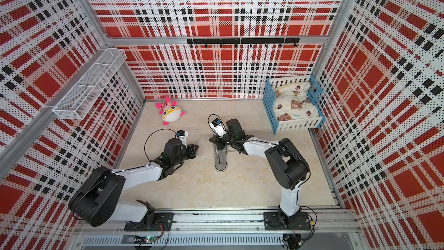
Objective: Tie the shoes
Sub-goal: Wrap the shoelace around the shoelace.
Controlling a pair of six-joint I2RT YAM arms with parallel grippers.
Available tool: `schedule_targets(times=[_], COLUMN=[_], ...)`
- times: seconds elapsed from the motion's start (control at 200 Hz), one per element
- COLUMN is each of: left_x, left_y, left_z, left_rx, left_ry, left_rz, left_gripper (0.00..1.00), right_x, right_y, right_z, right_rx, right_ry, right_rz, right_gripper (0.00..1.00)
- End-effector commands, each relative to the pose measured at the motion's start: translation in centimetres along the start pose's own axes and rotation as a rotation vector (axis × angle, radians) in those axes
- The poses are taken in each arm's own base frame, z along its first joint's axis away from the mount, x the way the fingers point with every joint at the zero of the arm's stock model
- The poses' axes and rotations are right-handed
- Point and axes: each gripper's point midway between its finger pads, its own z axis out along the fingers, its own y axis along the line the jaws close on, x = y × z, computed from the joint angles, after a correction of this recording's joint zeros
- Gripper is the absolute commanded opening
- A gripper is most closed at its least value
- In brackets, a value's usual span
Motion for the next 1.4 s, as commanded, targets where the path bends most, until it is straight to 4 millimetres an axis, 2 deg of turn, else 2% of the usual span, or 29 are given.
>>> schedule_targets(times=[0.0,0.115,0.356,0.516,0.646,0.802,0.932,0.957,1.012,1.122,1.187,1.393], left_x=[0.9,1.5,-0.1,-1.4,-2.4,-2.7,-2.5,-2.4,-2.3,-2.0,-1.9,-1.7], left_y=[-0.3,-1.6,-5.1,-6.8,-7.5,-8.8,-9.0,-9.0,-9.1,-9.3,-9.4,-8.9], left_z=[0.8,1.5,0.7,0.7,1.2,2.0,2.8,3.0,3.4,4.1,4.5,5.4], left_rx=[-0.022,-0.001,0.098,0.131,0.128,0.175,0.181,0.183,0.183,0.179,0.177,0.146], left_ry=[0.005,0.023,-0.055,-0.1,-0.131,-0.133,-0.127,-0.123,-0.119,-0.112,-0.108,-0.106], left_rz=[0.075,0.144,0.247,0.313,0.343,0.382,0.39,0.391,0.395,0.405,0.408,0.4], left_gripper=[0.13,0.28,0.53,0.59,0.62,0.67,0.71,0.78,0.81,0.83,0.8,0.55], right_x=[-1.2,-1.2,-0.9,-0.7,-0.9,-1.2,-1.4,-1.4,-1.6,-1.9,-2.0,-2.1], right_y=[-0.6,-0.7,-1.1,-1.1,-1.3,-1.6,-1.7,-1.8,-1.8,-1.7,-1.7,-1.7], right_z=[-1.3,-1.6,-2.4,-2.4,-2.5,-2.7,-2.6,-2.6,-2.6,-2.6,-2.6,-2.4], right_rx=[0.045,0.053,0.063,0.063,0.062,0.063,0.065,0.064,0.062,0.055,0.051,0.048], right_ry=[-0.03,-0.028,-0.029,-0.026,-0.031,-0.037,-0.036,-0.036,-0.037,-0.04,-0.04,-0.033], right_rz=[0.04,0.073,0.15,0.19,0.219,0.261,0.283,0.287,0.295,0.309,0.316,0.326], right_gripper=[0.0,0.0,0.0,0.0,0.0,0.0,0.0,0.0,0.0,0.0,0.0,0.0])
